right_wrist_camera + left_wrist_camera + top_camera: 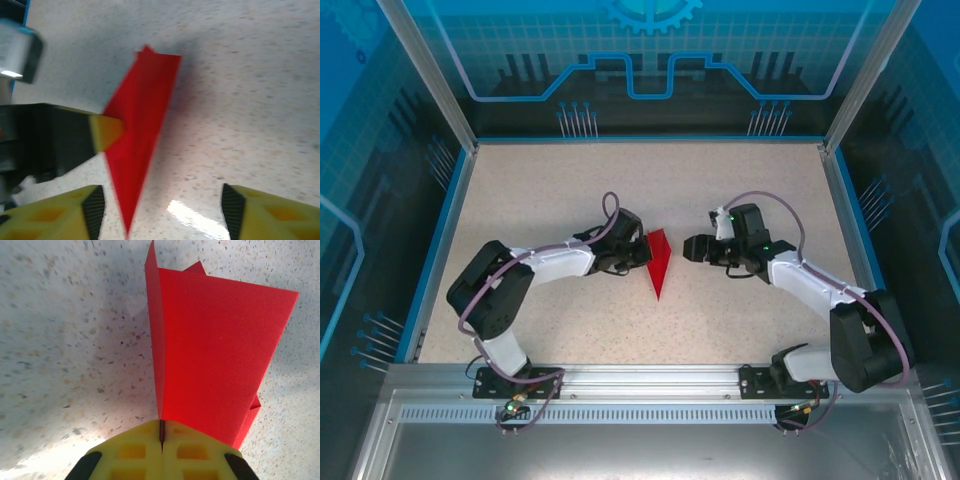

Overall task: Fold a paper plane with a square sheet of paper (pick it up from the middle)
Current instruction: Turn over a paper plane at the center of the table, then move the paper plane to the top-center of the table.

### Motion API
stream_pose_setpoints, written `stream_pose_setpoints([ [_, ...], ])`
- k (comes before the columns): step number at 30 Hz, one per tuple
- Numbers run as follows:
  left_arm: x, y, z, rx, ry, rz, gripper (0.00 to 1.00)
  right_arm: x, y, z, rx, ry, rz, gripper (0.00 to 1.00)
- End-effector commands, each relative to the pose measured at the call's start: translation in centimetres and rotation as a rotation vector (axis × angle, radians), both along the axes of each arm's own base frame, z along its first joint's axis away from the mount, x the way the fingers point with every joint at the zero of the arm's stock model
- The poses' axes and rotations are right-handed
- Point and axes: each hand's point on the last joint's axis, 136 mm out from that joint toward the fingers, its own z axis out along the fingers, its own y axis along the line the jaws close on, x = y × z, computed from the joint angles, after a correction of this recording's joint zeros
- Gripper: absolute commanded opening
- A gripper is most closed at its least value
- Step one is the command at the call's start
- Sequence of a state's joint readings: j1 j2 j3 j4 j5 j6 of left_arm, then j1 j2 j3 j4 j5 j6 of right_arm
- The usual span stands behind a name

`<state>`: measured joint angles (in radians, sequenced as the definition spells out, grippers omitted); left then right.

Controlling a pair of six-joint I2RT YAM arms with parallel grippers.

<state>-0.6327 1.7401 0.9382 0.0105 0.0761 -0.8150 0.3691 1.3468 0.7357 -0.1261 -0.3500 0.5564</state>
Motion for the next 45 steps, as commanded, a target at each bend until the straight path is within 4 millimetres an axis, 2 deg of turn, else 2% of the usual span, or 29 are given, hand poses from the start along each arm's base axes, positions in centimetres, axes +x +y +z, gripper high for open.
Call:
stream_pose_setpoints([
  [1, 1.3, -1.5, 0.7, -0.147, -0.057, 0.021, 0.00, -0.6, 2.7, -0.2, -0.010, 0.041, 0.043, 0.57],
  [6, 0.1, -0.7, -1.7, -0.162, -0.035, 0.038, 0.00, -1.2, 6.1, -1.9, -0.060, 0.098, 0.092, 0.43],
  [7, -0.1, -0.5, -1.9, -0.160, -0.033, 0.044, 0.00, -0.9, 6.9, -1.5, -0.064, 0.091, 0.101, 0.42],
  [11, -0.5, -0.1, -2.2, -0.157, -0.039, 0.044, 0.00, -1.2, 8.5, -2.4, -0.109, 0.117, 0.124, 0.39],
  [13, -0.5, -0.1, -2.2, -0.155, -0.038, 0.042, 0.00, -1.1, 8.4, -3.0, -0.145, 0.131, 0.103, 0.38],
  [21, -0.5, -0.5, -1.8, -0.177, -0.055, 0.027, 0.00, -1.0, 7.8, -3.4, -0.203, 0.140, 0.074, 0.38],
  [33, -0.6, -0.2, -2.2, -0.169, -0.042, 0.037, 0.00, -0.6, 5.7, -6.1, -0.321, 0.205, 0.009, 0.41],
  [45, -0.9, 0.2, -3.2, -0.168, -0.021, 0.065, 0.00, -1.7, 6.7, -7.6, -0.270, 0.264, 0.070, 0.50],
])
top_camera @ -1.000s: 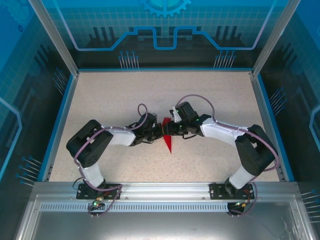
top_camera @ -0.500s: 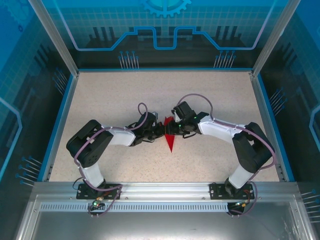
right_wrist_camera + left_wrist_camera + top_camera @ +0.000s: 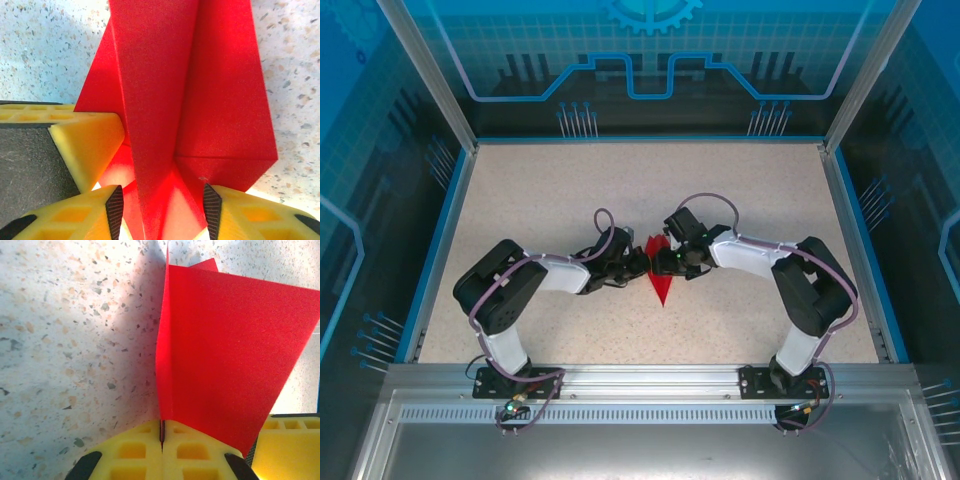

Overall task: Fold a paper plane with a square sheet of paper (pick it up from the middle)
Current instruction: Move the paper plane to the top-center of the table.

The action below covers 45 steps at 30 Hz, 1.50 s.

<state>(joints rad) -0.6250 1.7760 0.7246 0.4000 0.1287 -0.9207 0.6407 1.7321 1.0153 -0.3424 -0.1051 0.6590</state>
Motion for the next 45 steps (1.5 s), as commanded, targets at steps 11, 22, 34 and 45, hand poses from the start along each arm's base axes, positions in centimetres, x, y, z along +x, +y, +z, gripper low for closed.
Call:
stream_pose_setpoints([
  [11, 0.1, -0.1, 0.4, -0.088, -0.001, 0.006, 0.00, -1.9, 0.9, 0.4, 0.108, 0.047, 0.040, 0.50],
  [22, 0.1, -1.1, 1.5, -0.146, -0.021, -0.038, 0.00, -2.0, 0.8, 0.1, 0.107, 0.045, 0.029, 0.47],
  [34, 0.1, -1.2, 1.4, -0.147, -0.015, -0.043, 0.00, -1.3, 0.0, -0.6, 0.041, 0.041, -0.007, 0.28],
  [45, 0.0, -1.2, 1.4, -0.145, -0.012, -0.043, 0.00, -1.0, 0.0, -1.4, 0.013, 0.062, -0.009, 0.19],
])
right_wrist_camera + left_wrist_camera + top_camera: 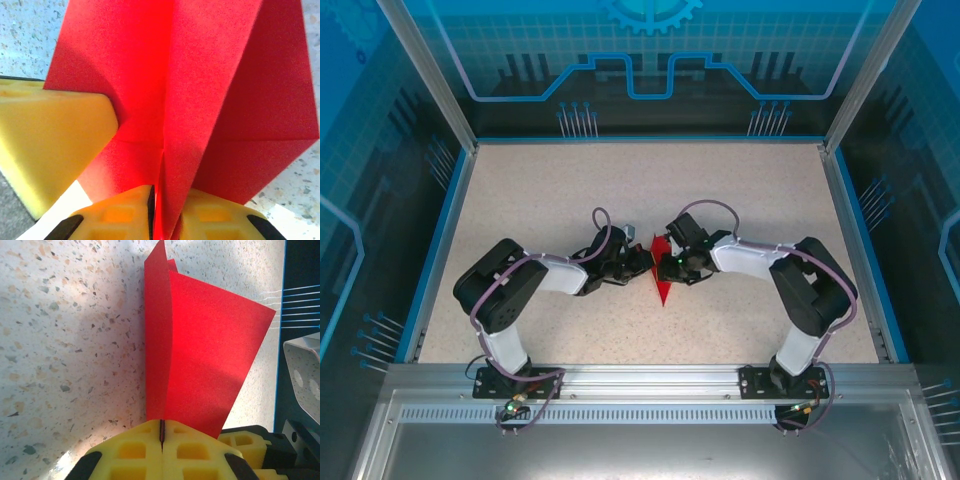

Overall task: Fold a paper plane with a square sheet of paper (pick it up from the middle)
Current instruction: Move the paper plane to the top-center of the table.

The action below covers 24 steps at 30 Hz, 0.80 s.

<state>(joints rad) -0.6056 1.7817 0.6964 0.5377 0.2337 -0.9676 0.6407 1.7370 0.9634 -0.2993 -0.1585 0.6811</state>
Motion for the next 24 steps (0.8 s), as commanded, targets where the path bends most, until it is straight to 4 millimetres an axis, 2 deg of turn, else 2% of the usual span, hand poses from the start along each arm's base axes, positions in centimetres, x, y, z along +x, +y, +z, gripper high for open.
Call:
stream_pose_setpoints([
  [1, -0.2, 0.0, -0.2, -0.009, 0.005, -0.010, 0.00, 0.3, -0.1, -0.3, -0.026, 0.017, -0.009, 0.19],
  [5, -0.2, 0.3, -0.1, 0.001, 0.012, 0.001, 0.11, 0.4, -0.3, -0.2, -0.039, 0.012, -0.012, 0.11],
  [8, 0.0, 1.3, 0.5, 0.022, 0.011, 0.030, 0.29, 0.6, -1.1, 0.3, -0.083, -0.011, -0.007, 0.07],
  [11, 0.3, 2.7, 1.5, 0.048, 0.002, 0.061, 0.42, 0.9, -2.3, 1.1, -0.146, -0.044, 0.008, 0.06],
  [12, 0.3, 3.3, 1.8, 0.064, -0.002, 0.073, 0.51, 1.0, -2.7, 1.3, -0.171, -0.054, 0.014, 0.06],
  [15, 0.3, 5.5, 2.5, 0.142, -0.001, 0.132, 0.66, 1.3, -4.0, 1.4, -0.244, -0.068, 0.025, 0.07],
  [20, 0.0, 9.9, 3.0, 0.364, 0.024, 0.250, 0.82, 1.8, -4.8, 0.5, -0.313, -0.051, 0.029, 0.09],
  [24, -0.4, 11.8, 3.3, 0.464, 0.035, 0.287, 0.89, 2.2, -4.6, -0.1, -0.324, -0.042, 0.025, 0.12],
])
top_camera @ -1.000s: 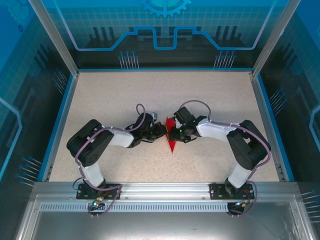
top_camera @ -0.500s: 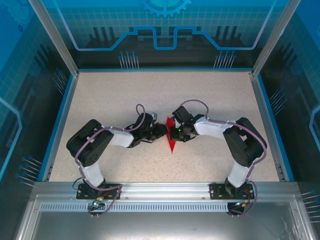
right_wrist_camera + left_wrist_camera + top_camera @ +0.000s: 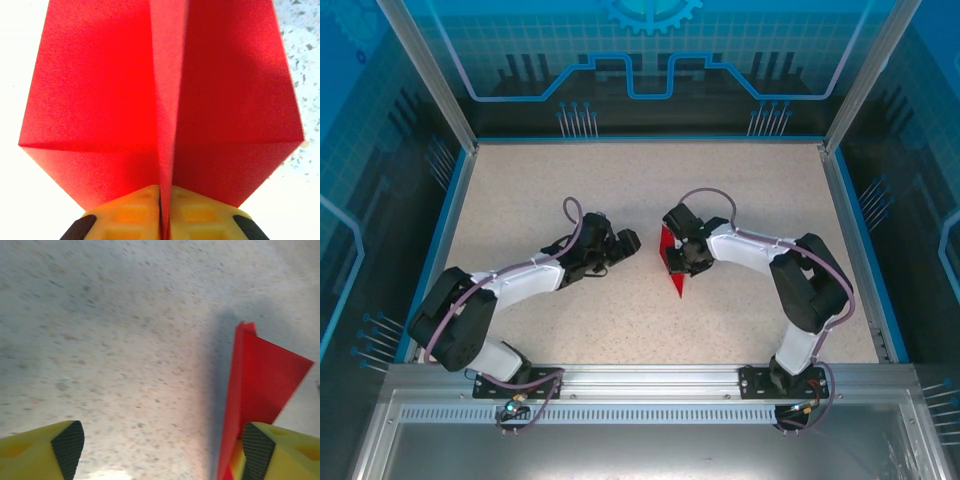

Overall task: Fold a paper plane with a square sheet of paper (pick it up from the middle)
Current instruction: Move the paper plane to the top-center of the table.

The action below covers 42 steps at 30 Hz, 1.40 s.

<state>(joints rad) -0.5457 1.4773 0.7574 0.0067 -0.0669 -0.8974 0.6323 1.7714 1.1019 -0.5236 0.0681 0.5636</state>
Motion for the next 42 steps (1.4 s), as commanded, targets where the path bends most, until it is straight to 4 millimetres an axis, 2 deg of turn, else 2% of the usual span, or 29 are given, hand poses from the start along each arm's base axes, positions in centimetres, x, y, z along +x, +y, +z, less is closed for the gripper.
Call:
stream_pose_setpoints([
  [1, -1.1, 3.4, -0.9, 0.171, 0.057, 0.059, 0.90, 0.1, -0.9, -0.8, -0.061, 0.028, -0.002, 0.13],
  [6, -1.4, 3.8, -1.2, 0.189, 0.070, 0.065, 0.99, 0.2, -0.8, -1.5, -0.076, 0.036, -0.006, 0.15],
  [13, -1.4, 4.0, -1.8, 0.215, 0.099, 0.069, 0.99, -0.1, -1.1, -2.6, -0.107, 0.053, -0.012, 0.15],
  [22, -1.5, 4.4, -2.0, 0.242, 0.109, 0.076, 0.99, -1.4, -2.2, -5.3, -0.226, 0.063, -0.012, 0.15],
  [30, -1.7, 4.8, -2.0, 0.265, 0.115, 0.077, 0.99, -1.6, -2.0, -5.7, -0.318, 0.023, -0.006, 0.12],
  [32, -1.7, 4.9, -1.9, 0.270, 0.115, 0.078, 0.99, -1.3, -1.5, -5.0, -0.286, 0.015, -0.010, 0.11],
  [34, -1.7, 5.1, -1.8, 0.280, 0.118, 0.080, 0.99, -0.5, -0.7, -3.6, -0.249, -0.013, -0.011, 0.10],
  [39, -2.0, 5.7, -1.7, 0.305, 0.124, 0.098, 0.99, 3.7, 2.0, 0.7, -0.126, -0.100, 0.002, 0.10],
  [42, -2.2, 6.3, -1.4, 0.322, 0.126, 0.119, 0.99, 6.0, 3.5, 1.3, -0.082, -0.121, 0.010, 0.10],
])
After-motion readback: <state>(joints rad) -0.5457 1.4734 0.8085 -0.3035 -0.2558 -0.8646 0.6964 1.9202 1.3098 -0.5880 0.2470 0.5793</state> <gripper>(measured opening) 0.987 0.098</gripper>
